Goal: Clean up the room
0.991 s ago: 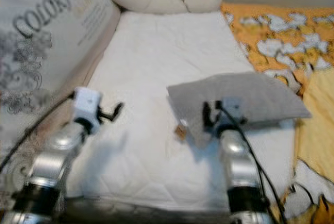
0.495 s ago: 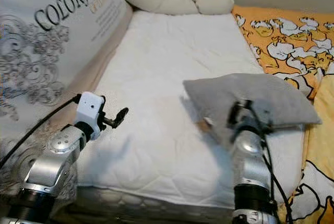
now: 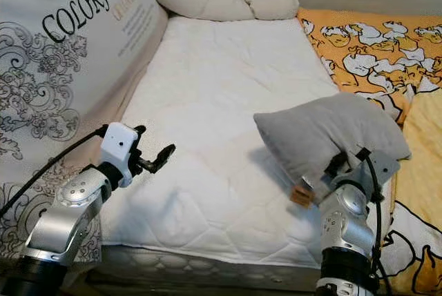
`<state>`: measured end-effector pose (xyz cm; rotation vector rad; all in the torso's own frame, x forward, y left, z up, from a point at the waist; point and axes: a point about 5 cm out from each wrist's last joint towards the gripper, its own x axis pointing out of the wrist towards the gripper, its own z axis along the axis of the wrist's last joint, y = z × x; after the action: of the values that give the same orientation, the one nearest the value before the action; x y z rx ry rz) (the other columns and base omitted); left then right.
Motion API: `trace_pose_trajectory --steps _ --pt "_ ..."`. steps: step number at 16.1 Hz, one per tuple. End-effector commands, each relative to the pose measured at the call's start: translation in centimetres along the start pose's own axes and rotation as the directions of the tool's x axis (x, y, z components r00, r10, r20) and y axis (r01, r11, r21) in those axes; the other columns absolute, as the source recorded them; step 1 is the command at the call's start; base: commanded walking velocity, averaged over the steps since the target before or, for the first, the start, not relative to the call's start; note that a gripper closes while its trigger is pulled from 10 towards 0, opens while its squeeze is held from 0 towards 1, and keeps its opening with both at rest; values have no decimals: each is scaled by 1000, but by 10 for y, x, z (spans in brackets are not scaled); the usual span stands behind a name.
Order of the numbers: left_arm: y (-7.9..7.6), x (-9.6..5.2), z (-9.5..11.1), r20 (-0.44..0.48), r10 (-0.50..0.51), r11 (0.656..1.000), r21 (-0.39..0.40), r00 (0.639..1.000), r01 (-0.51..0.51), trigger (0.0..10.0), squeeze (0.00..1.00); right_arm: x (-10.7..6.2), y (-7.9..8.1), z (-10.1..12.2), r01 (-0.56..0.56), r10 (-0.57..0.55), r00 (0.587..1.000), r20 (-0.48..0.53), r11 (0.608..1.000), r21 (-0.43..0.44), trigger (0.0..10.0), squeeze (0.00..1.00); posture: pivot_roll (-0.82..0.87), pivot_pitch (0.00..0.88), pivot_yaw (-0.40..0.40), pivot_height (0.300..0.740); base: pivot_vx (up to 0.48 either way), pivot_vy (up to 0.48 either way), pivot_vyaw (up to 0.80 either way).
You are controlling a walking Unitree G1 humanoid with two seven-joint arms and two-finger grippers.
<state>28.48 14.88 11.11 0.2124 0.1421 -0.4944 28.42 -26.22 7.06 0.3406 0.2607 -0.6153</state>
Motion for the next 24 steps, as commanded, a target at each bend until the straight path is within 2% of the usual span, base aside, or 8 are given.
trace_pose_trajectory --steps 1,9,13,16,17,18,19,24 --pt "-4 0 2 9 -28 999 16 1000 28 10000 20 0 31 14 -235 236 972 18 971 -36 10000 1000 -65 0 -3 740 0 0 0" --pt "-7 -4 1 -8 -48 997 56 999 48 10000 16 -28 64 57 -561 542 789 289 828 -21 10000 1000 -64 0 -7 740 0 0 0" --pt "-11 -5 5 7 -75 992 99 997 74 10000 20 9 -4 47 -99 57 986 160 957 274 10000 1000 -63 0 -7 740 0 0 0" --pt "-14 -7 17 85 -117 993 43 990 113 10000 12 17 -19 18 -73 83 996 -19 950 305 10000 1000 -57 0 -12 740 0 0 0" --pt "-17 -9 23 129 -146 989 28 981 144 10000 16 20 -21 4 -69 117 987 -106 923 378 10000 396 -52 0 -13 740 0 0 0" --pt "-17 -9 24 137 -153 988 20 979 152 10000 16 20 -20 1 -68 126 984 -125 917 393 10000 396 -52 0 -13 740 0 0 0" --pt "-19 -11 24 133 -190 982 23 973 188 10000 20 21 -18 -5 -89 174 973 -151 890 447 10000 0 -51 0 -11 740 0 0 0" --pt "-21 -12 22 107 -246 969 13 963 246 10000 20 26 -9 -22 -202 348 928 -132 768 607 10000 0 -41 0 -3 740 0 0 0"
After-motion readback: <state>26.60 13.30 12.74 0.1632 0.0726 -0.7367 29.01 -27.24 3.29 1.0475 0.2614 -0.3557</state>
